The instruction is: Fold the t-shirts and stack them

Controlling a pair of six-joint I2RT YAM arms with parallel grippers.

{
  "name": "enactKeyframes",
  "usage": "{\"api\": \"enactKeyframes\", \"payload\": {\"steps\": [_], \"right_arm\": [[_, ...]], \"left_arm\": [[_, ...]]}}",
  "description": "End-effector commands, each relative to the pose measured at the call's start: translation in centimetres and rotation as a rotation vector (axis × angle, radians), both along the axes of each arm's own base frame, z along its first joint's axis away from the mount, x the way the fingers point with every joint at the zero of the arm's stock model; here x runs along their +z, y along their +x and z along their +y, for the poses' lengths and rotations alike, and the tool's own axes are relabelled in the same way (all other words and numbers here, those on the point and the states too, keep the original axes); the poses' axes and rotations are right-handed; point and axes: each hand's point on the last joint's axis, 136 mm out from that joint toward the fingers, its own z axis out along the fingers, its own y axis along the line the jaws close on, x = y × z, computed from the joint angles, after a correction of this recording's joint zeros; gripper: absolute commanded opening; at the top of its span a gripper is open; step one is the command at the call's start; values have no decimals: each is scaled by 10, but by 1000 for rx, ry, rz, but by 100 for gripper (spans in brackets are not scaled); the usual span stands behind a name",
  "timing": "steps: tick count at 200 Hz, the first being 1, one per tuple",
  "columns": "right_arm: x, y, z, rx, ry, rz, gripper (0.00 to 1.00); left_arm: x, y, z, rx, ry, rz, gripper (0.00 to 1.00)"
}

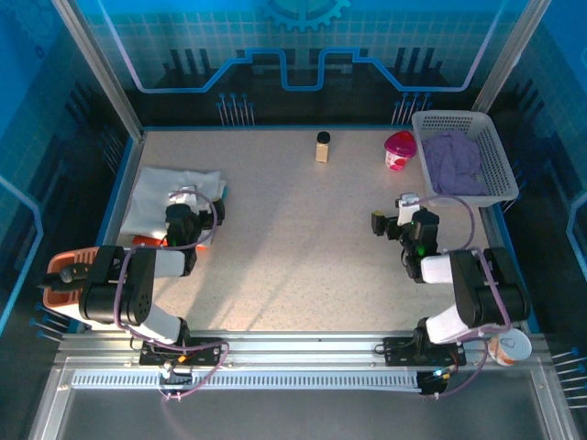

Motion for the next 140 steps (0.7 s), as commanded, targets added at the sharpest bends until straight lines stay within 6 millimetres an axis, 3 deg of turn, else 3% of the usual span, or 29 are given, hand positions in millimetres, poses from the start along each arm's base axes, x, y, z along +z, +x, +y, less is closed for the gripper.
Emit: {"api": "enactKeyframes", "payload": {"steps": [1, 74, 89, 140], "right_arm": [[27, 19, -6, -26, -14, -90, 100], [25, 19, -1, -16, -39, -91, 100], [26, 18, 10, 48, -35, -90, 100], [26, 19, 4, 11, -44, -90, 100]], "left_arm": [[1, -1, -6, -33, 27, -39, 99], [-1, -1, -9, -46, 38, -26, 99], [-1, 0, -9, -46, 39, -25, 99], [0, 1, -14, -76, 39, -21, 99]]}}
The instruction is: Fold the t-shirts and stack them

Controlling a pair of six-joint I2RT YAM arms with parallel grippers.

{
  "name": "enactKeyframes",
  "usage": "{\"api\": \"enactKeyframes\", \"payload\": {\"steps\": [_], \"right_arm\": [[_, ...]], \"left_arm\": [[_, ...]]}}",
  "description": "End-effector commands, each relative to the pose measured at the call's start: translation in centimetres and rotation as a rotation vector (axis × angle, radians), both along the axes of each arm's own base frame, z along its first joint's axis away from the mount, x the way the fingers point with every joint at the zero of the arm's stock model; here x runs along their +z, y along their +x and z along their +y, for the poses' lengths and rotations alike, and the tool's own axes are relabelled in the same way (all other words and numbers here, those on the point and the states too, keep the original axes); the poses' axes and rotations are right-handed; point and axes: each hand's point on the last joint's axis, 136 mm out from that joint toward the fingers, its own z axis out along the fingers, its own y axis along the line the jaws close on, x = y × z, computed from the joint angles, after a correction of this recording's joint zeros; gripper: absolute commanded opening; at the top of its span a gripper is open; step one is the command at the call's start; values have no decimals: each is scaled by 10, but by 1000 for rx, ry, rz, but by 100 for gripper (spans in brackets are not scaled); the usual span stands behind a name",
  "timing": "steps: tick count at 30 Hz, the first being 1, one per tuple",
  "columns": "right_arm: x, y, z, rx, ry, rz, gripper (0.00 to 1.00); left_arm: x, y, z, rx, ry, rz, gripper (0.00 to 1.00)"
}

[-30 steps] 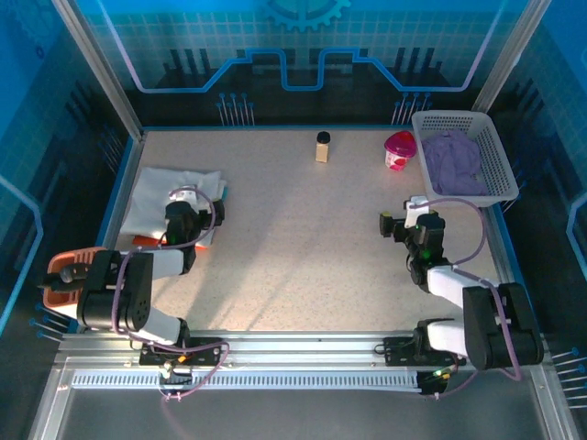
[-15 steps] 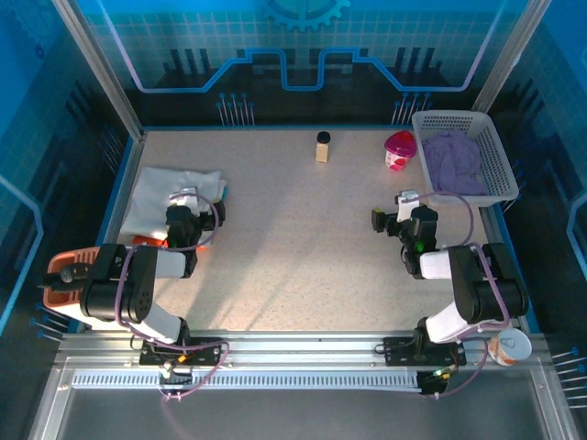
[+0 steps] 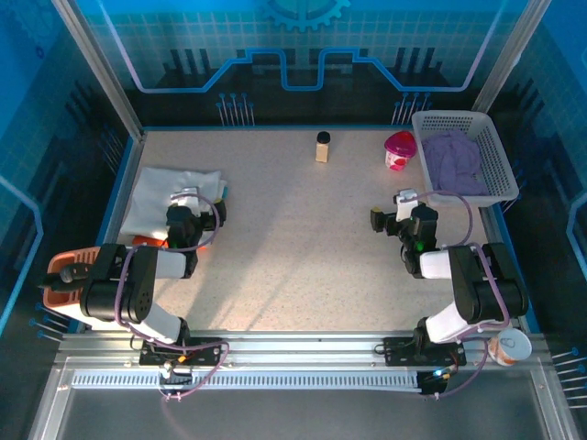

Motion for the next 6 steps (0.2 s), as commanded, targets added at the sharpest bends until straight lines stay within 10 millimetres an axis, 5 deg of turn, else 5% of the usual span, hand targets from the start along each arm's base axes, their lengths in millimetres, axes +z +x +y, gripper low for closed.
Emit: {"api": "enactKeyframes", "payload": {"steps": [1, 6], "right_arm": [[15, 10, 2, -6, -19, -55, 100], [16, 7, 5, 37, 10, -61, 100]], "left_arm": [[0, 3, -8, -45, 17, 1, 99], [1, 3, -8, -45, 17, -1, 99]]}}
